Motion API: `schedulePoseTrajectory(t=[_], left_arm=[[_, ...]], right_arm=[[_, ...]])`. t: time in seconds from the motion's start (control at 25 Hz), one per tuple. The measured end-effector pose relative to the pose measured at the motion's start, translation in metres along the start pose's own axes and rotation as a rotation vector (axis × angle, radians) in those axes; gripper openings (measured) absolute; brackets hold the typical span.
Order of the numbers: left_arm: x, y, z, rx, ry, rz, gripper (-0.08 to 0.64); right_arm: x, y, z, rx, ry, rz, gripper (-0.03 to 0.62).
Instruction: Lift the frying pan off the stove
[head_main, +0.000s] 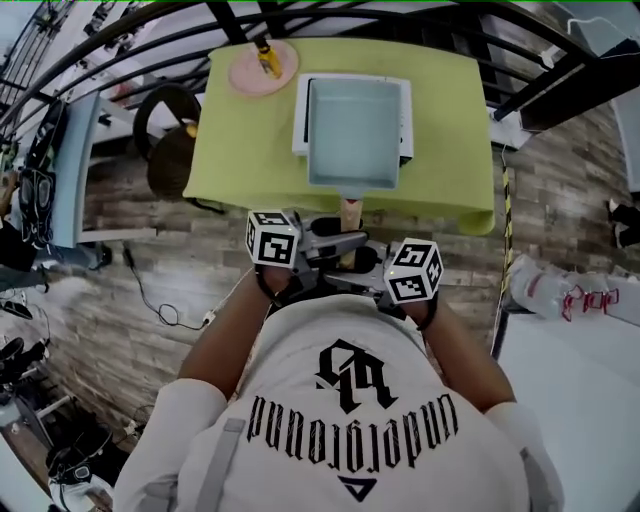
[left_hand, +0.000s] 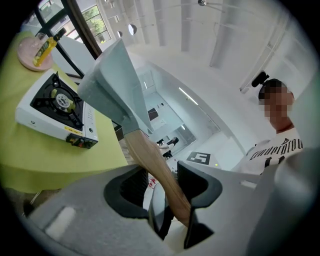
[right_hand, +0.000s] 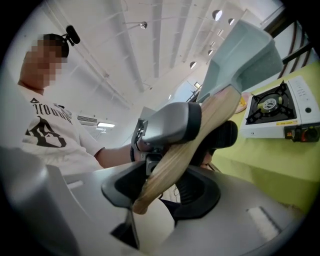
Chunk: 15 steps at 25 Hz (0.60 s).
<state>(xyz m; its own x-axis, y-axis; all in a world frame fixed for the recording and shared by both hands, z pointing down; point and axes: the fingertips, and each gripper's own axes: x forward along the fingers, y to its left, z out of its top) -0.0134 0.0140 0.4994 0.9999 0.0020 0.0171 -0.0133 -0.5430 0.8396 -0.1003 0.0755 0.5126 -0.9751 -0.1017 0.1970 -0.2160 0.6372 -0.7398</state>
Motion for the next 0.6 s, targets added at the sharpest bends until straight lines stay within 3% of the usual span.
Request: schedulePoseTrajectory(t=[0.24,0.6], left_arm=[[-0.015,-0.014,-0.029,0.005,0.011,0.001,0.196],[-0.045,-0.041,-0.041,0.046,0.052,-0.054,0.196]], right_arm=[[0.013,0.024,-0.024,-0.005,0.012,0.013,0.189],[0.042,0.049,-0.029,-0.031,-0.011,-0.047,0.19]])
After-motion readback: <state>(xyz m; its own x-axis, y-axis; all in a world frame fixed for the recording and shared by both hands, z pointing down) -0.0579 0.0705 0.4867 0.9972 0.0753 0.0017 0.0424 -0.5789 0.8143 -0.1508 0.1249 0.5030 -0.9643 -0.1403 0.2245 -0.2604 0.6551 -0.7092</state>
